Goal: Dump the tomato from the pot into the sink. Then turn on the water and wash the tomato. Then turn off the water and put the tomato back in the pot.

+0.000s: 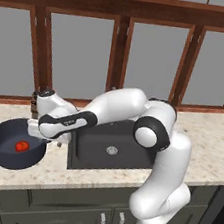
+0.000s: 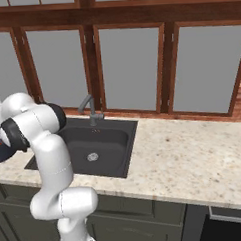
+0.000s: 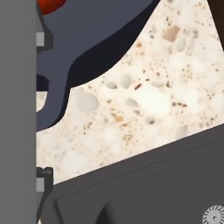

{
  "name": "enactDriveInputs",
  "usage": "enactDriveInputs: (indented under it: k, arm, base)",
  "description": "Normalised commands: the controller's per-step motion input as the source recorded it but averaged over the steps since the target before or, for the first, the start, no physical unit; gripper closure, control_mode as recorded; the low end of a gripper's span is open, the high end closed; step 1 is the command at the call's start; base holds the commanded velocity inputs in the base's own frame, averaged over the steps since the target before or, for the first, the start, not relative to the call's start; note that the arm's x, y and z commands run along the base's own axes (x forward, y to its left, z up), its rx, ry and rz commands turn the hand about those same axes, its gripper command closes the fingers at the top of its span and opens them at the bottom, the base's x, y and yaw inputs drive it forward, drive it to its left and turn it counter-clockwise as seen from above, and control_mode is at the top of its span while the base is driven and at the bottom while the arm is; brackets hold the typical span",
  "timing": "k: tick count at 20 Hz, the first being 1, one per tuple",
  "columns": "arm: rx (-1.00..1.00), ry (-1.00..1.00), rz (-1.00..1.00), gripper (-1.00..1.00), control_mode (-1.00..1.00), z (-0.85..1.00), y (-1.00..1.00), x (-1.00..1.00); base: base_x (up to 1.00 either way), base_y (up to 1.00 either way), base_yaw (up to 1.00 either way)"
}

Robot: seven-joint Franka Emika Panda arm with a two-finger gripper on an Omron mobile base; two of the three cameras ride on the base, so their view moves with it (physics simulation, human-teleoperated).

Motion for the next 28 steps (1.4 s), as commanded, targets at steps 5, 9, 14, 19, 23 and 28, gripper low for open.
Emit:
enactDriveInputs:
  k: [5,9,14,19,23,28]
  arm:
    - [0.04,0.08,0.0,1.0,-1.0,-0.39,0.0,0.0]
    - [0.0,0.03,0.0,1.0,-1.0,-0.15,0.0,0.0]
    - [0.0,-0.01,-0.05,1.0,-1.0,0.0,-0.04,-0.15]
    - [0.0,-0.09,-0.14,1.0,-1.0,0.23,-0.25,-0.34]
    - [0.0,-0.18,-0.13,1.0,-1.0,0.57,-0.39,-0.54]
    - [0.0,-0.17,-0.06,1.0,-1.0,0.61,-0.48,-0.67]
  base:
    - [0.0,0.0,0.0]
    - [0.0,0.0,0.0]
    - [0.0,0.0,0.0]
    - [0.0,0.0,0.0]
    - [0.0,0.0,0.0]
    - [0.0,0.0,0.0]
